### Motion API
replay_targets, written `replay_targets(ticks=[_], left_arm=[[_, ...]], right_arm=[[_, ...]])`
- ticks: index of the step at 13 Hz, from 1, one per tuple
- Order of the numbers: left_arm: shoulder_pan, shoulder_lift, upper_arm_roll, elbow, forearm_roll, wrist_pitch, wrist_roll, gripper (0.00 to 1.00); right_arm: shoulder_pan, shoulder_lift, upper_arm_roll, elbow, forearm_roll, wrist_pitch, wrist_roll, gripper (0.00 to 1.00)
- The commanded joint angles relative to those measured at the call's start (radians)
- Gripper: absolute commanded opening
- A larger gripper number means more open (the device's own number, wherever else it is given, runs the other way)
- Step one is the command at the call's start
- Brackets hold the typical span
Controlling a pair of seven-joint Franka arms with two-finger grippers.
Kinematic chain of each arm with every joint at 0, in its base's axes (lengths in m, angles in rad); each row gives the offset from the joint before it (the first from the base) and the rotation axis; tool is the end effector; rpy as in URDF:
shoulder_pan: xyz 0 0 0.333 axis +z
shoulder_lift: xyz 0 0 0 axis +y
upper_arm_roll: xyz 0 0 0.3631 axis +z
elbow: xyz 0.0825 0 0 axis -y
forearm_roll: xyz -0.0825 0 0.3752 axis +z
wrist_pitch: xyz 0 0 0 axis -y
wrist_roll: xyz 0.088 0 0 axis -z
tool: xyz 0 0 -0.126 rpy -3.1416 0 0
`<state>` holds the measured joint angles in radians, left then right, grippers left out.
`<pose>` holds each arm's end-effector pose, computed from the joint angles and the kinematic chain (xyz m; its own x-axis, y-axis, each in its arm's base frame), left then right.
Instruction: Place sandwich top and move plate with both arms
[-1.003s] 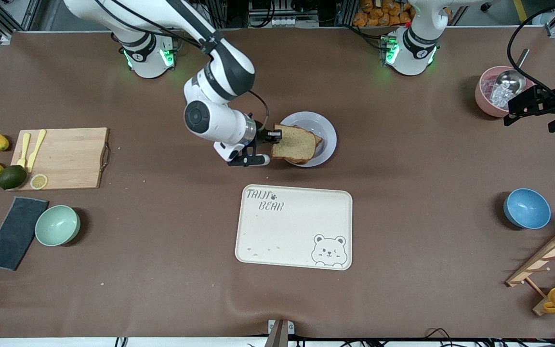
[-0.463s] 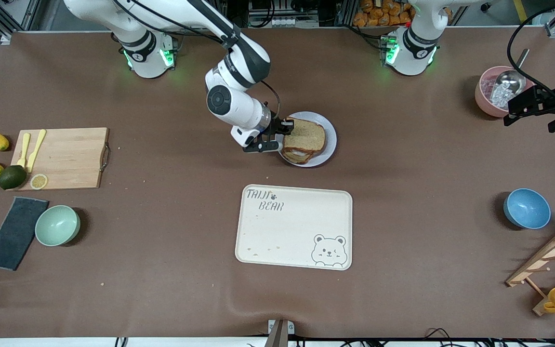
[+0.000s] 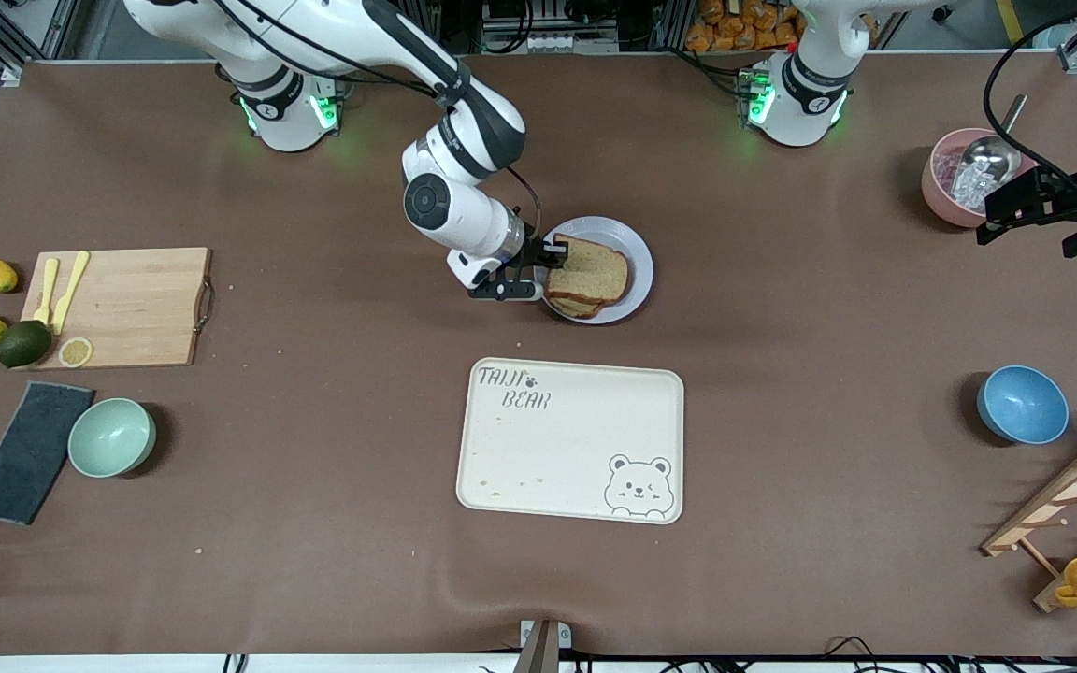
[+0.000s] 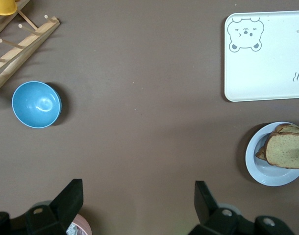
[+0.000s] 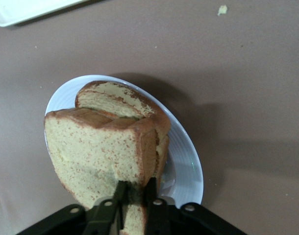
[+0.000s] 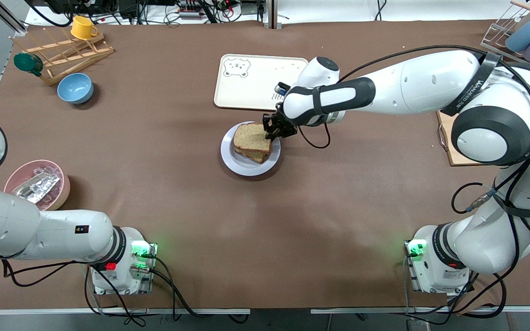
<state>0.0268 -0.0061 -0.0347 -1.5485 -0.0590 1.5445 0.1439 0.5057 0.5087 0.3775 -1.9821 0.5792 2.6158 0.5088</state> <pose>0.5412 -0.0119 0.6641 0.9882 -0.1525 0.0105 -0.1529 -0.9866 0.0578 0.4275 0.4837 0.2655 0.9604 -0.1099 -0.2559 -0.2123 -0.8835 -0.4176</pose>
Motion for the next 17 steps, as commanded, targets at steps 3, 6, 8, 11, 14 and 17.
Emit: replay_targets(ticks=[3,6,8,11,14,17], left_arm=[[0.002,-0.002,-0.001,-0.005,-0.016,0.008,0.011,1.00],[0.004,-0.002,-0.001,-0.005,-0.016,0.008,0.013,1.00],[0.004,-0.002,-0.001,-0.005,-0.016,0.008,0.013,1.00],[0.005,-0.002,-0.001,-0.005,-0.016,0.008,0.013,1.00],[0.005,-0.002,-0.001,-0.005,-0.016,0.008,0.013,1.00],[0.004,-0.003,-0.001,-0.005,-0.016,0.008,0.013,1.00]], right_arm=[[-0.022,-0.001,0.011,0.029,0.013,-0.005,0.036,1.00],[-0.096,-0.030,0.011,0.052,0.002,-0.095,0.033,1.00],[-0.169,-0.070,0.009,0.071,-0.016,-0.221,0.033,1.00],[-0.353,-0.115,0.009,0.133,-0.140,-0.478,0.031,1.00],[-0.473,-0.118,0.006,0.250,-0.318,-0.733,-0.003,1.00],[-0.571,-0.119,0.004,0.340,-0.403,-0.868,-0.041,1.00]])
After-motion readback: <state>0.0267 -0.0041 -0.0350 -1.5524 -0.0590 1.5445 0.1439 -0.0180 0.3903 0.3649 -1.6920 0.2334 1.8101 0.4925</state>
